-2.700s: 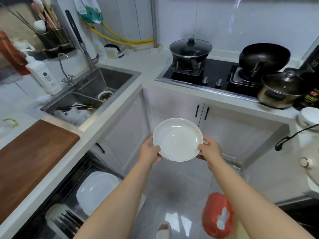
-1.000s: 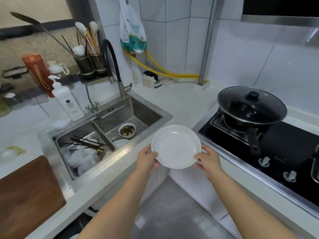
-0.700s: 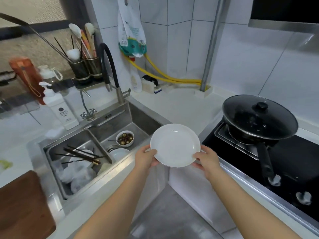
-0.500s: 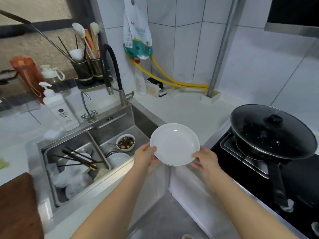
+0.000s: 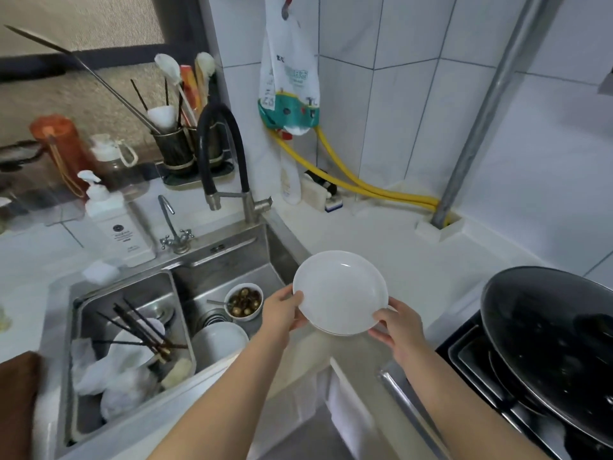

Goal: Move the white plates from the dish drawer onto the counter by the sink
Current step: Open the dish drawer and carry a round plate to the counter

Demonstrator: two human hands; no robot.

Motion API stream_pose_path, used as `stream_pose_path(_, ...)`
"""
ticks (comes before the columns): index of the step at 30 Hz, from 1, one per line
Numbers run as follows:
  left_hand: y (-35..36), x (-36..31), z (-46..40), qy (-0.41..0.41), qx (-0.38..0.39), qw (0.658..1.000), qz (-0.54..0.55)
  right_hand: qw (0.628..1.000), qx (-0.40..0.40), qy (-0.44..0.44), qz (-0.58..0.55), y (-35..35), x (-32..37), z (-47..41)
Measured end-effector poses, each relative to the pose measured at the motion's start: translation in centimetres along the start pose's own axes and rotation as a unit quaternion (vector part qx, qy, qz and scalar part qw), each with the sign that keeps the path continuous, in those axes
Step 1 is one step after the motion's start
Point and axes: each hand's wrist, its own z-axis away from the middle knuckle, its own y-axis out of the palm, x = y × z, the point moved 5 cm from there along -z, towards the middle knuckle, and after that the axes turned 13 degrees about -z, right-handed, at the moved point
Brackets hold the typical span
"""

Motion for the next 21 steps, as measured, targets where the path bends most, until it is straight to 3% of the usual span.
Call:
stream_pose_path(14,0.0,-5.5,-13.1,-0.033,0.065,0.995,-0.074,0.997,-0.074,-0.025,-0.027,6.4,1.1,-7.4)
stream_pose_path(21,1.0,-7.7,-18.1,-0.041,0.062,0.992,-0.101,0.994,-0.096,-0.022,-0.048,8.6,1.9,-11.5)
